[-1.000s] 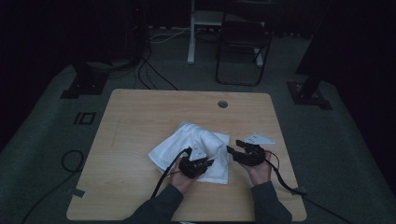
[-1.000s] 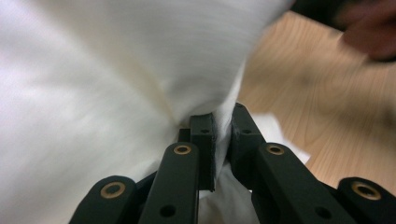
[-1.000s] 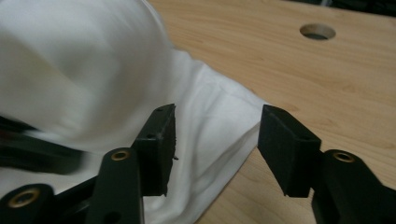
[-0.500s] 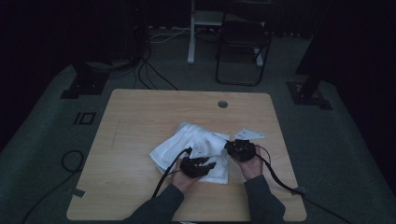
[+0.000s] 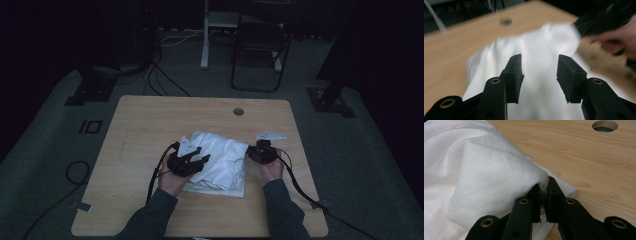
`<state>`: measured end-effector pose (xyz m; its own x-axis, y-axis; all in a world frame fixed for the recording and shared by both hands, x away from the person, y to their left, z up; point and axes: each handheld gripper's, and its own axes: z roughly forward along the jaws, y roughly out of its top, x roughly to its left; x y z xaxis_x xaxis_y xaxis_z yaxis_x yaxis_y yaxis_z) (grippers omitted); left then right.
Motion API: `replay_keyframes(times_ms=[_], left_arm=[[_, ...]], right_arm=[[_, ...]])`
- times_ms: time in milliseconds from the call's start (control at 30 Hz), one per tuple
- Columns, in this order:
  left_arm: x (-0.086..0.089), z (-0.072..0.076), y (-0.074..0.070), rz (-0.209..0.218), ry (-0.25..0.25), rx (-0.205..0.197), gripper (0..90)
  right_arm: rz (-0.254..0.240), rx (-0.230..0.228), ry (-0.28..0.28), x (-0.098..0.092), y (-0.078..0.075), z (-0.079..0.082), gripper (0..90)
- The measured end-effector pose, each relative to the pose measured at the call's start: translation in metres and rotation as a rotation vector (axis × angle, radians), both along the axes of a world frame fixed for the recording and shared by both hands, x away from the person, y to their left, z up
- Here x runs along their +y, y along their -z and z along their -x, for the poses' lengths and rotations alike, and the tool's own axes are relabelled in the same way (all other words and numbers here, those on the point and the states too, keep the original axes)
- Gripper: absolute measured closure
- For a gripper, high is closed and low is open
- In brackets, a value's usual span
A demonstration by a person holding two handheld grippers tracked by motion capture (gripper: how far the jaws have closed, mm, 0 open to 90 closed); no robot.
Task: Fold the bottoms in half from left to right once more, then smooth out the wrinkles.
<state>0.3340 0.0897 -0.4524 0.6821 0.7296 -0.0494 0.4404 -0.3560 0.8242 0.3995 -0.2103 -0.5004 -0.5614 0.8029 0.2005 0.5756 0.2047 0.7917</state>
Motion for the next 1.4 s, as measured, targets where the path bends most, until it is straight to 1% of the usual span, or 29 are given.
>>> replay_keyframes(times_ms=[33, 67, 133, 167, 233, 300, 400, 467, 600, 667, 700, 800, 900, 967, 1067, 1133, 1233, 1333, 1367, 1400], left_arm=[[-0.001, -0.002, 0.009, -0.011, 0.005, 0.029, 55.8], [-0.002, -0.003, 0.015, -0.017, 0.011, 0.045, 55.7], [-0.008, -0.002, 0.031, -0.024, 0.024, 0.059, 55.5], [-0.010, -0.001, 0.035, -0.023, 0.026, 0.063, 55.4], [-0.017, 0.001, 0.044, -0.033, 0.022, 0.051, 55.4], [-0.025, 0.003, 0.053, -0.066, 0.021, 0.035, 55.4], [-0.032, 0.003, 0.063, -0.091, 0.005, 0.017, 56.1], [-0.035, 0.003, 0.067, -0.086, -0.011, 0.010, 57.4], [-0.039, 0.006, 0.070, -0.099, -0.036, -0.007, 58.4], [-0.039, 0.006, 0.071, -0.099, -0.036, -0.008, 58.4], [-0.038, 0.006, 0.071, -0.093, -0.038, -0.005, 58.4], [-0.038, 0.006, 0.071, -0.090, -0.036, -0.008, 58.6], [-0.038, 0.006, 0.071, -0.091, -0.037, -0.007, 58.5], [-0.038, 0.006, 0.071, -0.090, -0.037, -0.007, 58.6], [-0.037, 0.006, 0.070, -0.091, -0.038, -0.002, 58.5], [-0.037, 0.005, 0.069, -0.091, -0.037, 0.000, 58.4], [-0.037, 0.005, 0.069, -0.077, -0.041, 0.008, 58.3], [-0.037, 0.005, 0.068, -0.080, -0.040, 0.009, 58.2], [-0.037, 0.005, 0.068, -0.076, -0.042, 0.010, 58.1], [-0.036, 0.005, 0.068, -0.074, -0.043, 0.012, 58.0]], right_arm=[[0.002, 0.004, -0.001, 0.000, 0.000, -0.001, 84.4], [0.005, 0.006, -0.001, 0.001, 0.001, -0.003, 84.2], [0.009, 0.010, 0.000, 0.001, 0.002, -0.005, 84.0], [0.015, 0.015, 0.002, 0.001, 0.002, -0.006, 83.8], [0.027, 0.023, 0.005, 0.002, 0.004, -0.007, 83.4], [0.037, 0.032, 0.011, 0.002, 0.005, -0.008, 82.3], [0.048, 0.037, 0.021, 0.000, 0.007, -0.008, 79.2], [0.050, 0.037, 0.024, -0.002, 0.006, -0.007, 77.8], [0.069, 0.032, 0.026, -0.004, 0.004, -0.006, 74.9], [0.075, 0.029, 0.026, -0.005, 0.003, -0.006, 74.2], [0.079, 0.028, 0.027, -0.005, 0.002, -0.005, 72.9], [0.101, 0.016, 0.031, -0.007, 0.000, -0.002, 70.0], [0.121, 0.010, 0.031, -0.010, -0.001, 0.001, 65.3], [0.126, 0.008, 0.034, -0.013, -0.003, 0.004, 63.2], [0.135, -0.008, 0.042, -0.020, -0.009, 0.009, 60.1], [0.133, -0.023, 0.053, -0.027, -0.016, 0.014, 60.1], [0.103, -0.059, 0.060, -0.033, -0.029, 0.021, 62.2], [0.086, -0.097, 0.071, -0.032, -0.041, 0.025, 63.2], [0.067, -0.113, 0.061, -0.030, -0.046, 0.027, 63.1], [0.061, -0.121, 0.050, -0.028, -0.048, 0.028, 63.0]])
